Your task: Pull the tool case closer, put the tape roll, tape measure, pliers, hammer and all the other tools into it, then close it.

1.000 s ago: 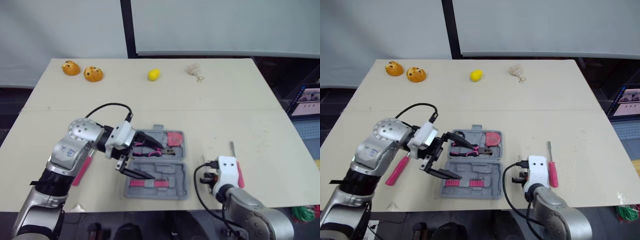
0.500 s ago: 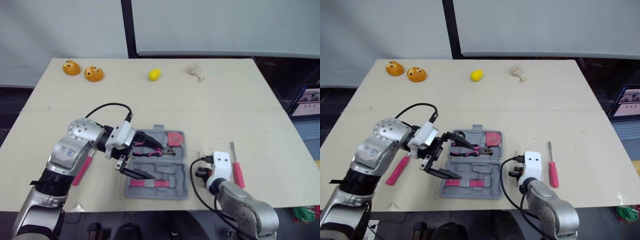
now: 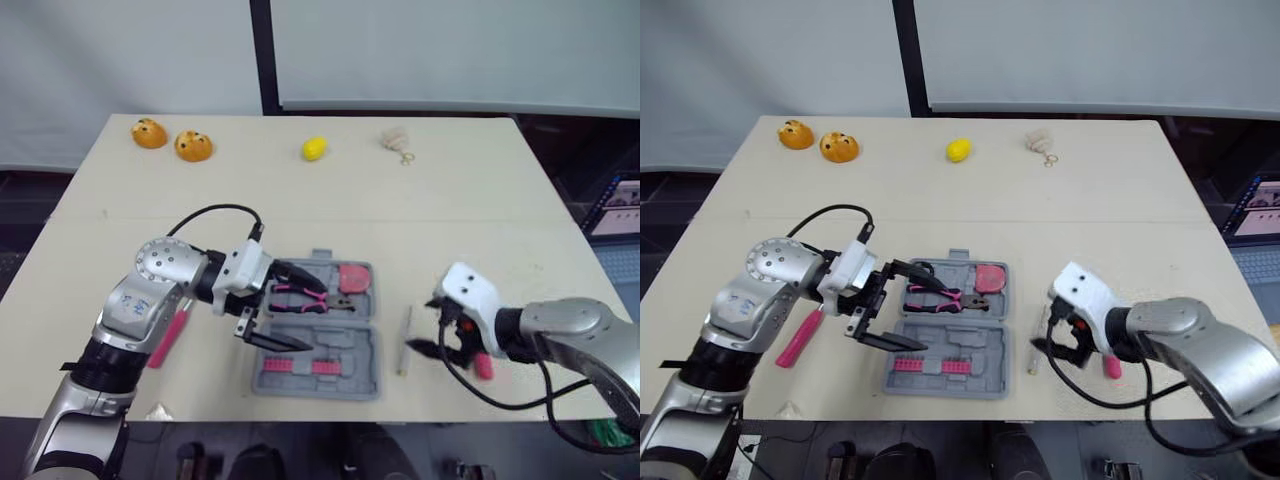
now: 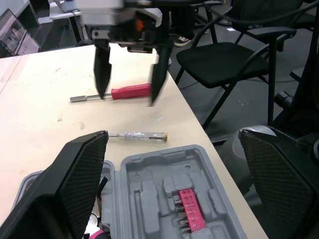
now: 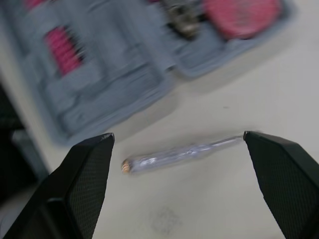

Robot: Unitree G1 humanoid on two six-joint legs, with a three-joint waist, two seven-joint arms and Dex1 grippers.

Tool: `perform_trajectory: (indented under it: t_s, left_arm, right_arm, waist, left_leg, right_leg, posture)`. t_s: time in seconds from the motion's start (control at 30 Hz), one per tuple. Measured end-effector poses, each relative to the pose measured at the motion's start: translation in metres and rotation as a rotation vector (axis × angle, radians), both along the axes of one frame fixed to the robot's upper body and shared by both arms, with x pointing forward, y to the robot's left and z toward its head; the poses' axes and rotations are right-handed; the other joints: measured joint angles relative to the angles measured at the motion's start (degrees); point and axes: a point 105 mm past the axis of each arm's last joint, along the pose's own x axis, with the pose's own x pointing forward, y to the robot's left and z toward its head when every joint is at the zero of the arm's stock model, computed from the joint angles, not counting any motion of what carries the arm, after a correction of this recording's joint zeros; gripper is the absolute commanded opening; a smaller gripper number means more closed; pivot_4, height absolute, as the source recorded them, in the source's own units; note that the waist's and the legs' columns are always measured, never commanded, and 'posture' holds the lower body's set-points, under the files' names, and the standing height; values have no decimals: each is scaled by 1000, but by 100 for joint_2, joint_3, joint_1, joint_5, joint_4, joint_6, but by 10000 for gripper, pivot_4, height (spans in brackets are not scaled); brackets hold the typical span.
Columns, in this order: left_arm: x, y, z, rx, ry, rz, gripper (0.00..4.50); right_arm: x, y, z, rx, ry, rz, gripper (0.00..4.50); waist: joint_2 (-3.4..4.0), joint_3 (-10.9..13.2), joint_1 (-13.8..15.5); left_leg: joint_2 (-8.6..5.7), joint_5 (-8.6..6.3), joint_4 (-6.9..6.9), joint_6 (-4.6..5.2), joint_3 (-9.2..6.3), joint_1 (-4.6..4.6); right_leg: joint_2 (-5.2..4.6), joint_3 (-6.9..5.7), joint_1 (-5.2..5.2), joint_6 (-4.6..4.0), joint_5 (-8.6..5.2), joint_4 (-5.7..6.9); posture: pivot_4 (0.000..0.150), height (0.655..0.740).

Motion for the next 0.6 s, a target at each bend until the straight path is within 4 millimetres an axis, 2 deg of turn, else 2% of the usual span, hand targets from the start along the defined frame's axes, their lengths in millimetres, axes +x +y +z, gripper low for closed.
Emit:
perform_trajectory:
  t_s: [0.07, 0.23, 0.37, 0.47, 0.6]
  left_arm:
    - [0, 0, 0, -1, -5, 4, 45000]
    - [-2, 1, -3, 1, 0, 17, 45000]
    - [-4, 2, -3, 4, -6, 27, 45000]
    - [-4, 2, -3, 2, -9, 38, 45000]
    - [-4, 2, -3, 0, -9, 46, 45000]
  right_arm:
    - [5, -2, -3, -94, -27, 214, 43812]
    - [32, -4, -10, -297, -108, 510, 43812]
    - [39, -8, -27, -458, -118, 707, 43812]
    - [44, -2, -38, -530, -162, 845, 43812]
    - [51, 1, -42, -581, -200, 921, 43812]
  waist:
    - [-1, 1, -18]
    - [5, 4, 7]
    - [7, 5, 30]
    - [10, 7, 12]
    - [14, 9, 7]
  left_leg:
    - [1, 0, 6, 7, 11, 2]
    - [8, 3, 15, 8, 22, 8]
    - [11, 3, 19, 8, 32, 11]
    - [12, 3, 21, 8, 39, 19]
    - [14, 3, 22, 7, 42, 25]
  right_leg:
    - [-5, 2, 0, 5, 3, 0]
    - [-10, 0, -5, -5, -2, 14]
    - [-17, -3, -6, -11, -5, 18]
    - [-18, -1, -6, -16, -8, 31]
    - [-19, 0, -6, -20, -10, 39]
  posture:
    - [1500, 7400]
    - [1500, 7400]
    - [1500, 7400]
    - [1500, 7400]
    - [1500, 7400]
